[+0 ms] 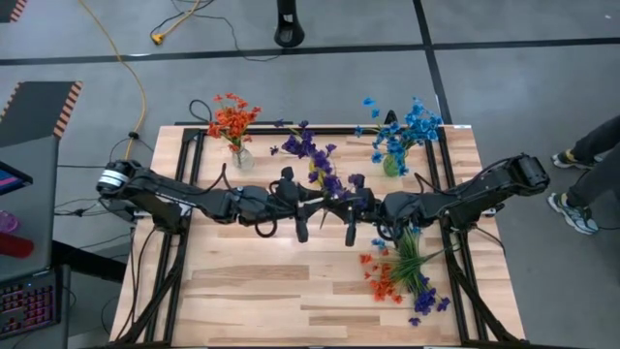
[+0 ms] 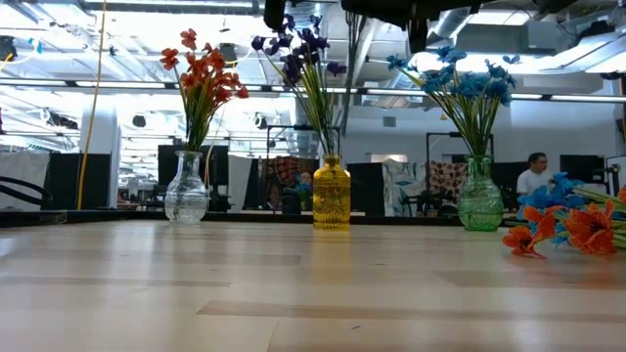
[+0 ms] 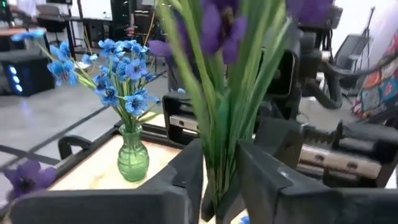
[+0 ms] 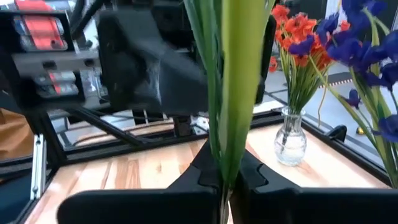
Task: Sort flowers into vase by color
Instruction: Put the left purple flower into the orange vase
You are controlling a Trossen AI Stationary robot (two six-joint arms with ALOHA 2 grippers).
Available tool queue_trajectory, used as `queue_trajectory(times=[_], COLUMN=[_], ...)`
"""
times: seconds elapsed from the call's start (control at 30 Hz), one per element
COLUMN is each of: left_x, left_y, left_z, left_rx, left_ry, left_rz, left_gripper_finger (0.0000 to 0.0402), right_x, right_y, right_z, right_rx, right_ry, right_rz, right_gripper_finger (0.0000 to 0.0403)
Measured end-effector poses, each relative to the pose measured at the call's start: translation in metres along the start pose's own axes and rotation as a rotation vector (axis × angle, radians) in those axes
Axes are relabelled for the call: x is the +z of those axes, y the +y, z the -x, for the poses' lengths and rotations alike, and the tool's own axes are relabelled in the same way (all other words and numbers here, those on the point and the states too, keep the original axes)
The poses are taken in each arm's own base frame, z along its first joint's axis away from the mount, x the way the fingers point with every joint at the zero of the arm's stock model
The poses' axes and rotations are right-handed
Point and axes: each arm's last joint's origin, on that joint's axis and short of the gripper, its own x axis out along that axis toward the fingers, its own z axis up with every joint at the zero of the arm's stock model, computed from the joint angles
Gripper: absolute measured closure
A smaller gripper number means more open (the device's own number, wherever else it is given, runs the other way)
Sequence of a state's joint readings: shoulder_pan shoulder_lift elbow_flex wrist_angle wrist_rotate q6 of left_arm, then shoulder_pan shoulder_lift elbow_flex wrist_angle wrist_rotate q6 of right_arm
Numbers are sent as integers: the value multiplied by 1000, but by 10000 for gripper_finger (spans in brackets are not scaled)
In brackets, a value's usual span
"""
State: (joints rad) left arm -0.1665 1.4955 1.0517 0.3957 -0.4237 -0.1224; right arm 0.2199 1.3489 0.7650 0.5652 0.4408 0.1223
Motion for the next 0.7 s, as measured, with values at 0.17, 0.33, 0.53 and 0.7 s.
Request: queue_trajectory(times=[0.17, 0.33, 0.53, 0.7], left_x=[13, 34, 50, 50], left_y=[4, 13, 28, 37], left_z=[13, 37, 71, 93], left_rx=[1, 13, 92, 159], left_ry=[-1, 15, 71, 78], left_rz=[-105, -143, -155, -168], left_gripper_finger=[276, 263, 272, 304], right_x=[1, 5, 16, 20], right_y=[0, -3, -6, -20], right_z=[0, 1, 1, -3], right_rx=[-4, -87, -158, -212], right_ry=[-5, -40, -134, -160], right_rz=[22, 44, 132, 164], right_gripper_finger=[371, 371, 371, 371])
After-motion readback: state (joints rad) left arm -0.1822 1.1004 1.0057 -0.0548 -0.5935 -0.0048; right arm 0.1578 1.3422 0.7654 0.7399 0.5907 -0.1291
